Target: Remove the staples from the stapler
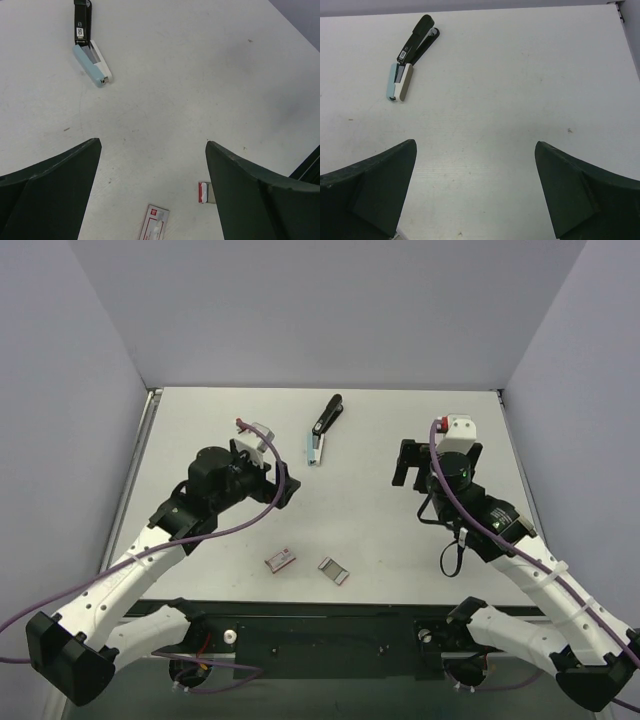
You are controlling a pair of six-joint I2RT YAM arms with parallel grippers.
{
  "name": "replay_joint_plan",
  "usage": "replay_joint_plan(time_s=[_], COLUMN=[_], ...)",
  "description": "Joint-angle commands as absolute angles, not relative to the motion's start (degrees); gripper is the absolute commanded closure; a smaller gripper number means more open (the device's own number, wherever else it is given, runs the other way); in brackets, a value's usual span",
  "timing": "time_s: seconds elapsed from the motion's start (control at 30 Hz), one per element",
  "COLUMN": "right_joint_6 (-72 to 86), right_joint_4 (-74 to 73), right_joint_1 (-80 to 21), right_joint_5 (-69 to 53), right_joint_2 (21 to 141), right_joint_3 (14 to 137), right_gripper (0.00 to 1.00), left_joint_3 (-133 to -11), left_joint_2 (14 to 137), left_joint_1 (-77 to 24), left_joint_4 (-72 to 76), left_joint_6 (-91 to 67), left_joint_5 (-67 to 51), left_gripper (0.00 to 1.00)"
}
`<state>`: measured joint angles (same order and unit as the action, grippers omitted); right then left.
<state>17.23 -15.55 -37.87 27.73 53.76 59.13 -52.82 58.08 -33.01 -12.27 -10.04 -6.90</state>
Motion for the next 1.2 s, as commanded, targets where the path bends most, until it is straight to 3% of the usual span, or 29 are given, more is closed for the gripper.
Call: replay_joint_plan(time_s=[0.0, 0.17, 0.43, 1.17], right_joint_6=[18.5, 15.7, 16.0, 33.5], right_joint_4=[-17.6, -14.4, -13.4, -13.5], right_joint_1=[-37.6, -37.5, -37.6, -37.5], right_joint_5=[29.4, 23.0, 23.4, 15.9], right_joint_2=[52.7, 51.8, 54.8, 88.0], right_joint_3=[58.1, 55.1, 56.4, 75.0], right_gripper=[0.0, 0.0, 0.0, 0.18], left_joint_3=[-56.7, -56.2, -58.2, -56.7], left_joint_2=[59.3, 60.6, 64.9, 60.3], left_joint_1=[-33.4, -33.4, -33.3, -33.6], left_joint_4=[-15.4, -14.9, -16.5, -17.3], left_joint_6=[-8.8, -8.3, -10.3, -13.4], left_joint_5=[-9.7, -6.4, -5.0, -0.5], left_gripper=[0.03, 0.03, 0.03, 0.03])
